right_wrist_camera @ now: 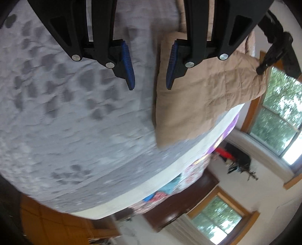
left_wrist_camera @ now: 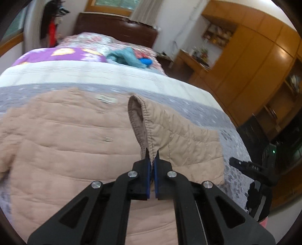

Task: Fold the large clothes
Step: 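Grasp the cuff of the other sleeve with the left tool, then fold the held sleeve over the coat body and open the left tool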

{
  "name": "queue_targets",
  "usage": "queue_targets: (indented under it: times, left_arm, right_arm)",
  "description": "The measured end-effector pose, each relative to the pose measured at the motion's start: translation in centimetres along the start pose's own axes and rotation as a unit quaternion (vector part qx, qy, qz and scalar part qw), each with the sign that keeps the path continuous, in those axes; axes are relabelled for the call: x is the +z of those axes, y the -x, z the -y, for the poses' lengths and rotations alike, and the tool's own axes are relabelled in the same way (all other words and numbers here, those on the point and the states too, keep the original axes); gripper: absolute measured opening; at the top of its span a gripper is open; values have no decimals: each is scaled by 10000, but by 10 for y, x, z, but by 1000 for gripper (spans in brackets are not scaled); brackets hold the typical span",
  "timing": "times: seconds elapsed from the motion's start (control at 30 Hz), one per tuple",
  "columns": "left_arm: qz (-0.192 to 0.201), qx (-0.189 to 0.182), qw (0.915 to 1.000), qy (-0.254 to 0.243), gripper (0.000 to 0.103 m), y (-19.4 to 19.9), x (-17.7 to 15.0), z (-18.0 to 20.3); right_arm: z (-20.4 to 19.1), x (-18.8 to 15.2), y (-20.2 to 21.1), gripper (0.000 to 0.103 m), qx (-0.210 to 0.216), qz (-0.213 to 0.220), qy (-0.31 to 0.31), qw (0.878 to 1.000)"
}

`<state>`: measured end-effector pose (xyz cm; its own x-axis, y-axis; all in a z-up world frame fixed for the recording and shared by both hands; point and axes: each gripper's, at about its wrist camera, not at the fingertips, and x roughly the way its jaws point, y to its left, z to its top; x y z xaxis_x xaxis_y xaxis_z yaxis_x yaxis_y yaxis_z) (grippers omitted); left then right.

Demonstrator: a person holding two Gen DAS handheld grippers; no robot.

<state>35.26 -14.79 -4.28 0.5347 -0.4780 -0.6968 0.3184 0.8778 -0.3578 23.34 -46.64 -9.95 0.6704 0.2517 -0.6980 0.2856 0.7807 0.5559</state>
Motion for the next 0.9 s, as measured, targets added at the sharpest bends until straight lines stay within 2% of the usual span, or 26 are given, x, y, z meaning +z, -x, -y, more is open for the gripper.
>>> queue_targets:
  times: [0.1,0.23,0.37,0.5,0.63,0.7,0.83,0.9]
  left_arm:
    - [181,323,9993,112,1,20,6,-31]
    - [211,581,9973,398,1,35,13,-75]
    - [17,840,9950,535,1,25,11,-109]
    - [-404,973,9920,689,2,-1,-1,-142]
    - [-704,1042,9887,813,3,-33,-12,-163]
    - [-703,999,9893,802,4,-42,-16,-169]
    - [-652,1028,9899,726,7,-40,-19,-168]
    - [-640,1061,9889,826,13,-30,-17,-171]
  right_arm:
    - [-23,-3,-19,35,210,-275,225,9991]
    - [-48,-8,-41,35,178,-521,493,9973]
    - [-70,-10,-63,35,44,-713,730,9948]
    - [-77,-11,-80,35,-306,-833,841,9925]
    - [-71,-14,-92,38,-539,-935,861,9904]
    - [-70,-15,-97,39,-603,-949,910,9895]
    - [-77,-12,-95,39,-730,-965,980,9878]
    - [-87,-11,-88,39,-796,-880,1044,9874]
